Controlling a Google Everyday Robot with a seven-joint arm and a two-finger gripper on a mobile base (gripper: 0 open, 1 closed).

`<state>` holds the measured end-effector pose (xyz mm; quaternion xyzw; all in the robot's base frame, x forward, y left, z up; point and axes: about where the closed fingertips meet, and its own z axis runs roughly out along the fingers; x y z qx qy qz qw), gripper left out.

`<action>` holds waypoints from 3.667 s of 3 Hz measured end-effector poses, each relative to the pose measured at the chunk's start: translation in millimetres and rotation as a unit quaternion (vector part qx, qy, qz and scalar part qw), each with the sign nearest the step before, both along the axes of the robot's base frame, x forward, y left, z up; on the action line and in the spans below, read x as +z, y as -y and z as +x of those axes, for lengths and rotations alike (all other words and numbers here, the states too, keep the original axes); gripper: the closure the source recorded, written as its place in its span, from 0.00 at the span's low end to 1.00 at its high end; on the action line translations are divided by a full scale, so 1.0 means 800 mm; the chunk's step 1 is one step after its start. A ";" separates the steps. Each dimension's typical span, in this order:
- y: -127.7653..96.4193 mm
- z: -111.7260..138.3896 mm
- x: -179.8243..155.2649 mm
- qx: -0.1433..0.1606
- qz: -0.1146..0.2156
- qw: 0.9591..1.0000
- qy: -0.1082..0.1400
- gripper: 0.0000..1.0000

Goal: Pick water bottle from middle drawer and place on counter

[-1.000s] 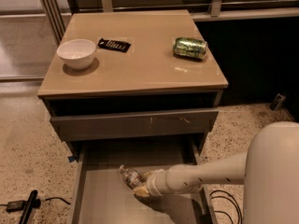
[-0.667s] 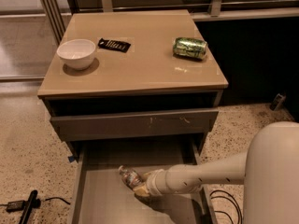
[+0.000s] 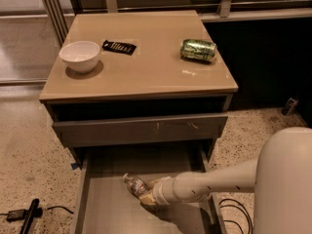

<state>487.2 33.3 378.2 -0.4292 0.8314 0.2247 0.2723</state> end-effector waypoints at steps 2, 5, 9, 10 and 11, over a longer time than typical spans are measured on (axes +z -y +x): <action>0.011 0.015 0.023 0.004 -0.014 1.000 0.010 1.00; 0.087 0.048 0.179 0.040 0.066 0.995 0.060 1.00; 0.171 0.047 0.397 0.105 0.058 0.989 0.088 1.00; 0.171 0.047 0.399 0.106 0.058 0.989 0.090 1.00; 0.170 0.041 0.456 0.121 0.039 0.983 0.131 1.00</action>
Offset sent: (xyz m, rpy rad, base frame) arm 0.0250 -0.0208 0.0400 -0.0466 -0.0541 0.0093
